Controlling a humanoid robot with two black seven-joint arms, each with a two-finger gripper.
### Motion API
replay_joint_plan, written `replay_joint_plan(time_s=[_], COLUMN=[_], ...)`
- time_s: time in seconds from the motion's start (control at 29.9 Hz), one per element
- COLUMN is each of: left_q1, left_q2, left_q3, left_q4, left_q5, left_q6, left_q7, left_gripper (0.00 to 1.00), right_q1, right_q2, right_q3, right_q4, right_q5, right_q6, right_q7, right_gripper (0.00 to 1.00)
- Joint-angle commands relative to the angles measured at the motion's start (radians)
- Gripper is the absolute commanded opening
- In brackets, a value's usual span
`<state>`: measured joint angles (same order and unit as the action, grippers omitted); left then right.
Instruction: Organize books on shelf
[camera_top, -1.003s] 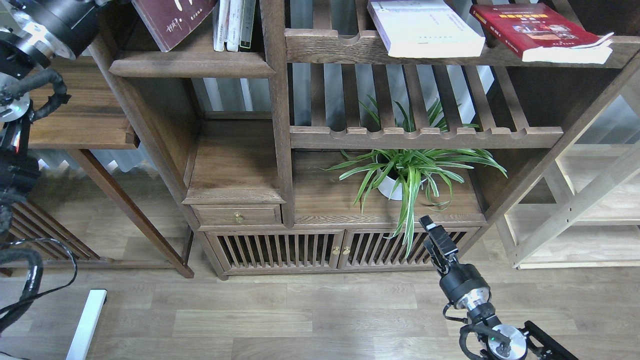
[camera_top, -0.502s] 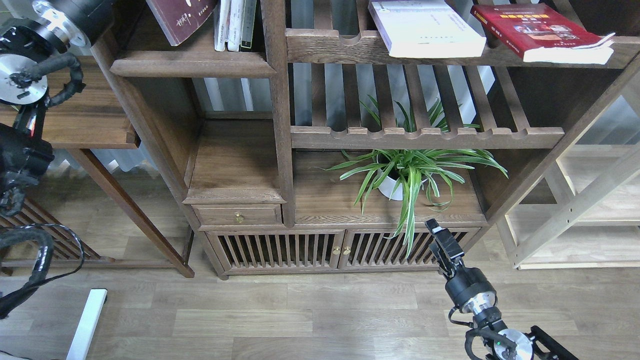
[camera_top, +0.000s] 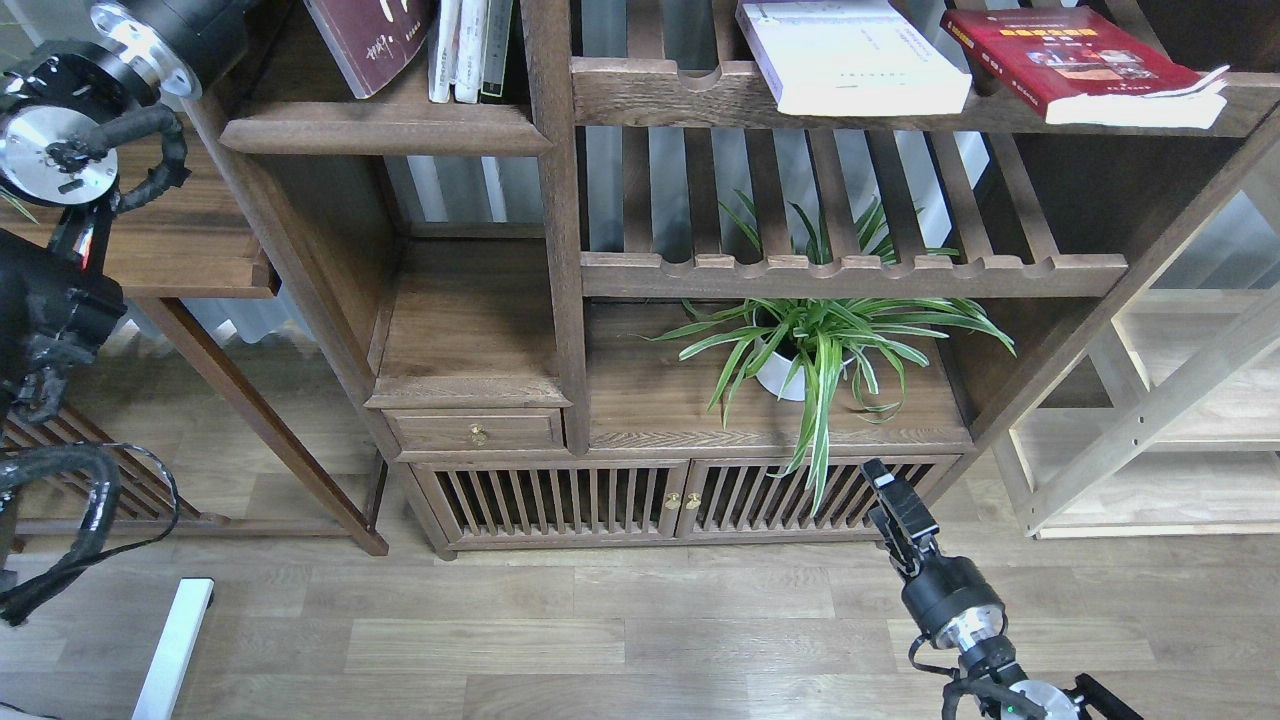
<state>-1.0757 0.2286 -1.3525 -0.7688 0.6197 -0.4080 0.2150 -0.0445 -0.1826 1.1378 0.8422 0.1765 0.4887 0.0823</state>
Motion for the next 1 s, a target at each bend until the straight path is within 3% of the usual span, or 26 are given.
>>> replay_joint_plan(time_s=[0.0, 0.67, 0.74, 0.97], left_q1=[-0.001, -0.056, -0.058, -0.064], left_q2=[-0.002, -0.051, -0.058, -0.089], left_q3=[0.015, 0.059, 0.062, 0.076], left_q4=[0.02, 0.118, 0.118, 0.112], left_q5=[0.0, 0.0, 0.0, -0.005], left_q6=[0.0, 0.043, 0.044, 0.09], left_q7=[-0.008, -0.039, -0.039, -0.066], left_gripper=[0.04, 0.05, 0.08, 0.33], right_q1=[-0.008, -0.018, -0.026, -0.044], right_q2=[0.0, 0.005, 0.005, 0.002], right_q3=[-0.001, -0.001, -0.001, -0.001], right_q4=[0.0, 0.0, 0.0, 0.001], right_q5=[0.0, 0.001, 0.001, 0.001], right_q6=[0.0, 0.0, 0.0, 0.0], right_q7=[0.0, 0.0, 0.0, 0.0], right_gripper=[0.99, 0.99, 0.99, 0.99])
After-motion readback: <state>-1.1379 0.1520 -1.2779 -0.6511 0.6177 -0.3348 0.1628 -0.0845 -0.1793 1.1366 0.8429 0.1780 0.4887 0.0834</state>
